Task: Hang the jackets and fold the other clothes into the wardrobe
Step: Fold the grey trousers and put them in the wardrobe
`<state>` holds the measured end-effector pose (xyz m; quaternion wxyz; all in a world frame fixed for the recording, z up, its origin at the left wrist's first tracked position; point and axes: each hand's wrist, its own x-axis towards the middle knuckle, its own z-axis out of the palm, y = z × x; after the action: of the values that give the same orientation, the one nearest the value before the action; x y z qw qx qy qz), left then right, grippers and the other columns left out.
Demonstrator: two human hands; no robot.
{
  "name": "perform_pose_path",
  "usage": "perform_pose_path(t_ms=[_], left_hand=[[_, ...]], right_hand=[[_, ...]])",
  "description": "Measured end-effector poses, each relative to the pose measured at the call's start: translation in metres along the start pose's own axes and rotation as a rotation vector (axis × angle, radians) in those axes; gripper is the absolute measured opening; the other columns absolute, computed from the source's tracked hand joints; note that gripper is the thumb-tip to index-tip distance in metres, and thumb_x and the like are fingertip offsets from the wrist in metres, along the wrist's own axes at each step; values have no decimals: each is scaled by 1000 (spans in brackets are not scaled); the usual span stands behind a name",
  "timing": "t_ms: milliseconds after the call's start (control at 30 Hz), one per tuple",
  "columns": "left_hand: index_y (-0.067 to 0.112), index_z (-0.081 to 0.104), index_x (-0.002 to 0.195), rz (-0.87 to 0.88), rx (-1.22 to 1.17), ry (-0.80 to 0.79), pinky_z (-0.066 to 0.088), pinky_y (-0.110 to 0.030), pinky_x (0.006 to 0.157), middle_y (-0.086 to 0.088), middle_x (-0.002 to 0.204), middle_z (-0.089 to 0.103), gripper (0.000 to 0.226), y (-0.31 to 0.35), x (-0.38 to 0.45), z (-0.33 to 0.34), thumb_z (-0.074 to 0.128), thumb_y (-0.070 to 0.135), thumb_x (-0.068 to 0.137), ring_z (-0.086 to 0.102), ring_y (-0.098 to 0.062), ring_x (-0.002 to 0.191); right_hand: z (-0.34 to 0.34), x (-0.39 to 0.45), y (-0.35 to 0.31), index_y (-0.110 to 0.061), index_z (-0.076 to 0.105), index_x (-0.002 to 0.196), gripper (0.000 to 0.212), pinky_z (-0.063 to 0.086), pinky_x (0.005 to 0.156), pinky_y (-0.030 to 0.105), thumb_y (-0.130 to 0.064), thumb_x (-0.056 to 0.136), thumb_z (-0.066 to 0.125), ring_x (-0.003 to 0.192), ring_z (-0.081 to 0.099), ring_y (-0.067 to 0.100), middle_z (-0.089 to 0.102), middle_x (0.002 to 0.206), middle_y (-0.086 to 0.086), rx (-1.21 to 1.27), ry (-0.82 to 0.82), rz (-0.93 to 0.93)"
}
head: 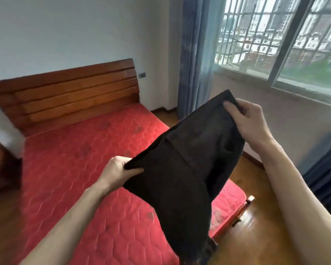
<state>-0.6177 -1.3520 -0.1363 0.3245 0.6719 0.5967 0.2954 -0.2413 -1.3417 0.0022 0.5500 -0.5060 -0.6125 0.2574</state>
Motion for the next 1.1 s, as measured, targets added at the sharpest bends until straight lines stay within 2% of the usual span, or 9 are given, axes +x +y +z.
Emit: perform_pose_path(t_ms=[133, 300, 433, 533, 700, 833, 933, 1033, 1100], left_hand=[[9, 80, 78, -133, -161, 46, 49, -31, 65, -5, 72, 72, 13, -11, 22, -35, 89, 19, 81, 65, -14, 67], [-3, 78, 89, -222, -305, 241, 57, -31, 70, -27, 93, 76, 24, -16, 30, -65, 89, 15, 78, 71, -21, 77], [2, 79, 101, -239, -530, 490, 62, -29, 85, -17, 102, 79, 39, -10, 29, -90, 88, 22, 69, 76, -26, 94], [6, 80, 100, -219, -603, 640, 59, -33, 95, -12, 106, 79, 38, 0, 32, -125, 89, 28, 71, 76, -25, 102], [19, 85, 94, -116, -624, 642, 60, -27, 88, -10, 110, 79, 22, 21, 49, -193, 85, 31, 76, 76, -22, 105], [16, 85, 88, -132, -606, 664, 62, -24, 73, -11, 103, 80, 9, 24, 64, -227, 81, 24, 87, 78, -20, 93], [13, 80, 86, -155, -596, 830, 64, -31, 80, -7, 94, 81, 8, 20, 73, -229, 79, 18, 91, 78, -19, 87], [20, 78, 79, -154, -542, 1024, 62, -38, 88, -2, 85, 80, 11, 20, 75, -212, 81, 19, 89, 77, -21, 92], [23, 79, 80, -105, -516, 1055, 61, -41, 92, 0, 89, 80, 10, 24, 74, -198, 82, 20, 89, 76, -20, 95]], right_hand=[[19, 50, 34, -10, 76, 100, 29, 57, 79, 49, -38, 102, 66, 83, 67, 16, 77, 97, 17, 27, -142, 6], [48, 100, 68, -9, 78, 106, 23, 61, 85, 44, -29, 102, 68, 87, 72, 16, 80, 100, 12, 104, -239, 18], [69, 141, 68, -15, 79, 98, 17, 59, 65, 21, -30, 99, 72, 76, 73, 11, 81, 87, 2, 84, -344, 16], [83, 175, 49, -27, 81, 98, 11, 60, 65, 23, -37, 95, 76, 72, 76, 10, 80, 81, 0, -60, -425, -94], [121, 223, 11, -31, 74, 92, 8, 44, 69, 9, -38, 95, 74, 77, 67, 4, 73, 79, -11, -302, -339, -328], [152, 237, -7, -11, 78, 99, 24, 44, 79, 30, -34, 97, 70, 89, 65, 22, 74, 88, 5, -355, -271, -342], [174, 227, -16, -13, 73, 85, 19, 37, 72, 25, -28, 95, 69, 81, 63, 25, 67, 74, 4, -348, -198, -298], [198, 198, -27, -20, 62, 71, 22, 35, 59, 14, -22, 92, 68, 65, 58, 15, 62, 65, -7, -264, -102, -278], [216, 177, -34, -15, 61, 70, 23, 35, 57, 14, -22, 90, 68, 61, 57, 14, 62, 63, -6, -221, -52, -286]])
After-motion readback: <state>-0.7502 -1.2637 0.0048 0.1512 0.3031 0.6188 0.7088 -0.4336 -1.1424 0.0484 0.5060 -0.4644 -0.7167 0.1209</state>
